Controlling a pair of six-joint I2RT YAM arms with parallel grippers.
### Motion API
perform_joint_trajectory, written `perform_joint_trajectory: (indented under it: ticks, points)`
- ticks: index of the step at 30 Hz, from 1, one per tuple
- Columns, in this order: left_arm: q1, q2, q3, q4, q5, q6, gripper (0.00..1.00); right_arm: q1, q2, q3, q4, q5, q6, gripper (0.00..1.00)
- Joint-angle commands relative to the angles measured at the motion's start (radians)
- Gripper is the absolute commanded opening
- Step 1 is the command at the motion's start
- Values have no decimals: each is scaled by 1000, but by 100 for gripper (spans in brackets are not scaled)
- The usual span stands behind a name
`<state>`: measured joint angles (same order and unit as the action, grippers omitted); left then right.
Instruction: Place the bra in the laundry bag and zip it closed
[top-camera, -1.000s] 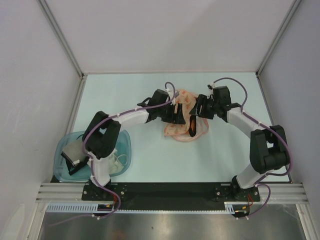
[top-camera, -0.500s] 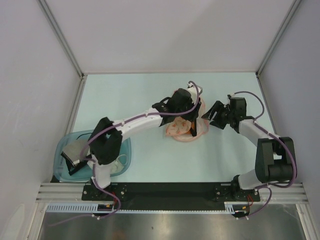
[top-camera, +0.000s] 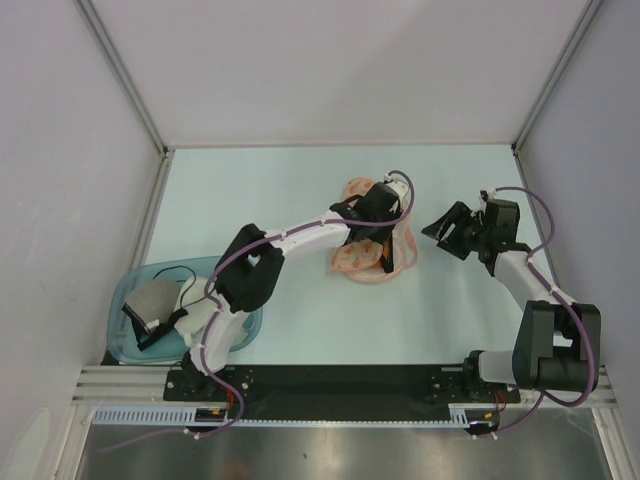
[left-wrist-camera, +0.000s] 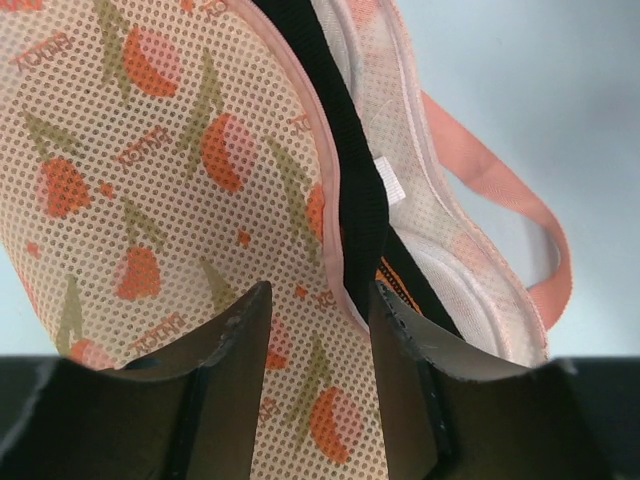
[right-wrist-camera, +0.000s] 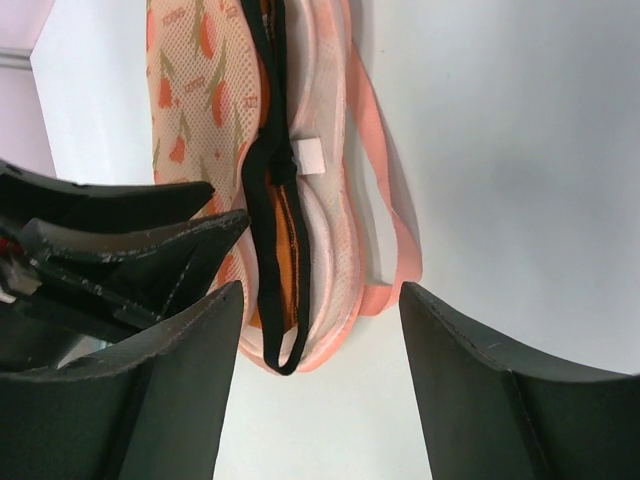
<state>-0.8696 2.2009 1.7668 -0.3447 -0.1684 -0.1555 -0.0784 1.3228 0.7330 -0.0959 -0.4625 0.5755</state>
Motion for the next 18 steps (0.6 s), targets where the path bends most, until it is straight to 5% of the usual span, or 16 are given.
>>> perform_joint_trajectory:
  ticks: [1, 7, 11, 18]
  points:
    - [-2, 22, 59, -11, -39, 10, 48, -3, -37, -3, 10, -45, -23, 69]
    - [-5, 83, 126, -48, -42, 19, 38, 2, -40, -20, 44, -62, -3, 69]
    - [-2, 86, 175, -97, -54, 34, 0, 45, -1, -11, 79, -68, 0, 68]
    - [52, -107, 123, -108, -13, 31, 0, 121, 145, 71, 171, -97, 35, 55]
